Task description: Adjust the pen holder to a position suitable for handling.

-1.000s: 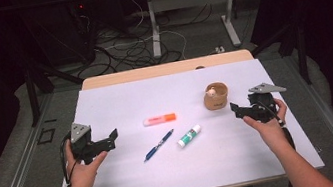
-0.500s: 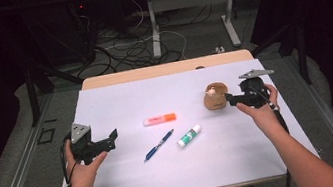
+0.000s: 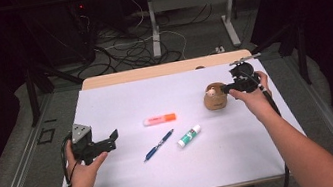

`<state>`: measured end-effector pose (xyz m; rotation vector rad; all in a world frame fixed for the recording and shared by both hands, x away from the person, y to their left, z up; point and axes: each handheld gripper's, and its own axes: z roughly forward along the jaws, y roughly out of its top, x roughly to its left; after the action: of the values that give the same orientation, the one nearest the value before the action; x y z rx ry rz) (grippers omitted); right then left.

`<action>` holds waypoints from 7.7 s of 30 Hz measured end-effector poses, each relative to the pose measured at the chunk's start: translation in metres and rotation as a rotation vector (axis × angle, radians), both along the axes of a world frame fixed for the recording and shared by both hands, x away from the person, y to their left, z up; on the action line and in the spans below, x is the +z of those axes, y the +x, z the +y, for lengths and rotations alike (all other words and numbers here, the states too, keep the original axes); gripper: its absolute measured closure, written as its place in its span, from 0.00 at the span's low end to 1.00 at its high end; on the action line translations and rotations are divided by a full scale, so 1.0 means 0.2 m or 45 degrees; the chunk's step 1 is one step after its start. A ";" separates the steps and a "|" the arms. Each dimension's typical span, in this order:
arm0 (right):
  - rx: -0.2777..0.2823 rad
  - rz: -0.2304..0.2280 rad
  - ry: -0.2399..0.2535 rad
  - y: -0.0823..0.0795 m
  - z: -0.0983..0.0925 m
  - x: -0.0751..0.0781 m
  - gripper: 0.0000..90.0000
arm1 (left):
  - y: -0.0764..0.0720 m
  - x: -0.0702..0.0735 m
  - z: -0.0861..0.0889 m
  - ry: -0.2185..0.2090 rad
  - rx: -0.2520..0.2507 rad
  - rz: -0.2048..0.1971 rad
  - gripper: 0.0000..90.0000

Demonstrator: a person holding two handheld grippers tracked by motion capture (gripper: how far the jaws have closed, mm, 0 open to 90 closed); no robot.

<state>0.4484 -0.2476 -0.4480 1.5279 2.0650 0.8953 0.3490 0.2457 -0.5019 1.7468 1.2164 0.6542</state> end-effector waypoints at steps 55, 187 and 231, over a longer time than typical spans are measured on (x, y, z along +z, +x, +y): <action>-0.057 0.249 -0.031 0.30 0.01 -0.25 0.76 | 0.01 -0.03 0.00 0.005 -0.001 0.029 0.01; -0.091 0.203 0.159 0.16 0.35 -0.02 0.47 | 0.01 -0.06 -0.03 0.002 0.006 0.067 0.01; 0.219 -0.217 0.139 -0.48 0.06 -0.24 0.18 | 0.23 0.12 -0.35 0.162 -0.247 0.073 0.09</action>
<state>0.3533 -0.2351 -0.4968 1.2901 2.0754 1.1776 0.3945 0.1766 -0.4779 1.9729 1.0453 0.5805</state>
